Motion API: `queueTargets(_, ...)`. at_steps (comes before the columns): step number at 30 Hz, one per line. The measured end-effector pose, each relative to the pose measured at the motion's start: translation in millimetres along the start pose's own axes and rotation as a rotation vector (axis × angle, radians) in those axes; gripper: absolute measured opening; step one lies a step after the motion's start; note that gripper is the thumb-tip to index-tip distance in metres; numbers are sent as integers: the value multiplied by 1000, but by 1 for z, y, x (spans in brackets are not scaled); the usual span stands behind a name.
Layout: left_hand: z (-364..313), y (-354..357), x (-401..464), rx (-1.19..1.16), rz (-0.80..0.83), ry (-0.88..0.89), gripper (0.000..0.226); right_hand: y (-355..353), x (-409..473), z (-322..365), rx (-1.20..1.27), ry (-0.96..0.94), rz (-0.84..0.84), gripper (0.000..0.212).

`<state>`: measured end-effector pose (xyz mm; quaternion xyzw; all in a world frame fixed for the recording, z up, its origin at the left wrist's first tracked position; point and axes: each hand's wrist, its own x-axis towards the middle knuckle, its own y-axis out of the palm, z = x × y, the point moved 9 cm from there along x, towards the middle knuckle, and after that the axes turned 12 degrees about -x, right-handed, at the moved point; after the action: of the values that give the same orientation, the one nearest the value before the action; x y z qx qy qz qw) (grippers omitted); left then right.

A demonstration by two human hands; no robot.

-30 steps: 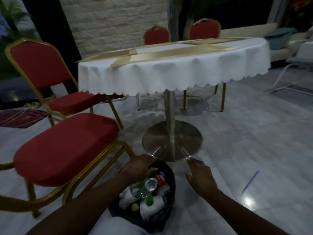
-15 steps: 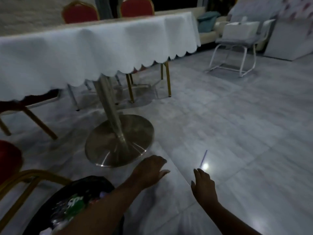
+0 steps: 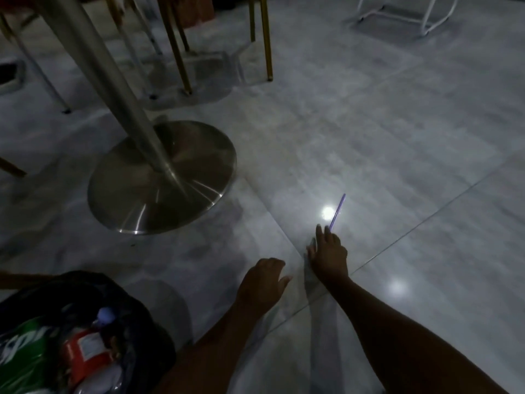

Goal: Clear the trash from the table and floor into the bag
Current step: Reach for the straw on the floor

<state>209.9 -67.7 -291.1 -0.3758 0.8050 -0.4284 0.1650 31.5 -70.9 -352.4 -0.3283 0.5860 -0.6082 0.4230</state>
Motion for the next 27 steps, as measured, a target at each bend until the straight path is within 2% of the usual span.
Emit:
queueTargets(3,10,15,2,-29,34,-31,47,18,10,-2,-50,70,70,59)
queueTargets(6,13,20,3,-39,22,-41,46,17,12,-3,-29,98,-6,38)
queueTargets(10,16,21,2,-30,-12,-35,45,10,3,-3,-27,62,-38,25)
queueTargets(13,13,18,4,-18,-12,-33,46,4,-3,-7,6,68,-60,26)
queueTargets(21,-7,-13,-14,-18,-71,-11,44,-14,-37,-10,381,173,-104,38)
queueTargets(23,-12,-28,-22,-1,-108,-3,43,-25,-47,0,434,162,-126,42)
queueTargets(27,-37,-64,-33,-13,-148,-13,41,-77,-76,26,503,77,-213,33)
